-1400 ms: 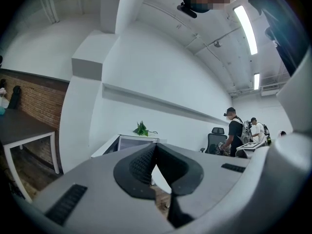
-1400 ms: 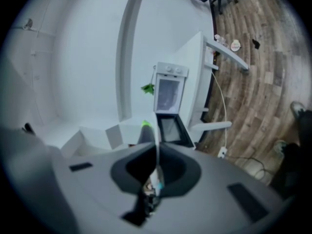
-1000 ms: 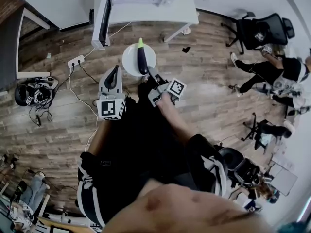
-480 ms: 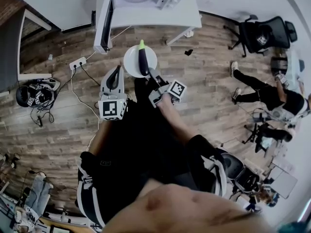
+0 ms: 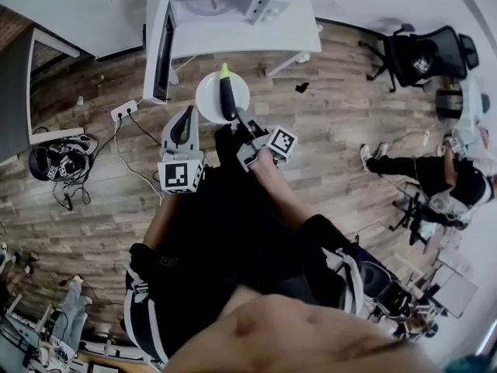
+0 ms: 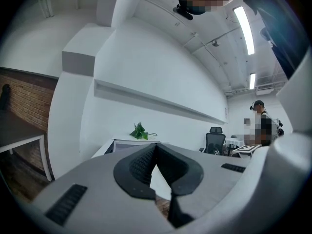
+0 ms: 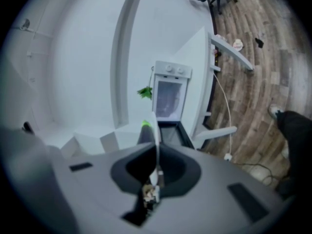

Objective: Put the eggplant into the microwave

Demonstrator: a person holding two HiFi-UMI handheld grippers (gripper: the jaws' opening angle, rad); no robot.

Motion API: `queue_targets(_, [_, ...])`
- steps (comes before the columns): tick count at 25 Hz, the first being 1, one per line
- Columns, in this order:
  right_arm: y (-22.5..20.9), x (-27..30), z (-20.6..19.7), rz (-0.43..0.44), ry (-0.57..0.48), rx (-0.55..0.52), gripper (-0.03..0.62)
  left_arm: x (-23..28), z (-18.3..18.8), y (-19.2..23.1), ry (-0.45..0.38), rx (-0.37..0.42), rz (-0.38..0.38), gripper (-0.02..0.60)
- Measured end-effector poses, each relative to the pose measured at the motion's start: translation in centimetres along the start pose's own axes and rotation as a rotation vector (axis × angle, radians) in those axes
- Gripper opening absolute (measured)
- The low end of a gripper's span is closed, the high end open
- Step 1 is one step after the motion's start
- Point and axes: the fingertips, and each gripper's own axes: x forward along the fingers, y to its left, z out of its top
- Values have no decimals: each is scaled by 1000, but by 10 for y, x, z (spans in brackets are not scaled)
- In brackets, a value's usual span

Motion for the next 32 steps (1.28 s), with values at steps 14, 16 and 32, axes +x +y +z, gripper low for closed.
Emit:
queue_targets(14, [4, 65, 95, -22, 62, -26, 38, 118, 4, 0, 40, 12, 35, 32])
queue_targets(16, [6, 73, 110, -16, 72, -34, 38, 134, 5, 0, 36, 26, 45, 32])
queue_targets(32, [5, 119, 166, -47, 92, -34, 38, 194, 25, 8, 0, 19, 115, 32])
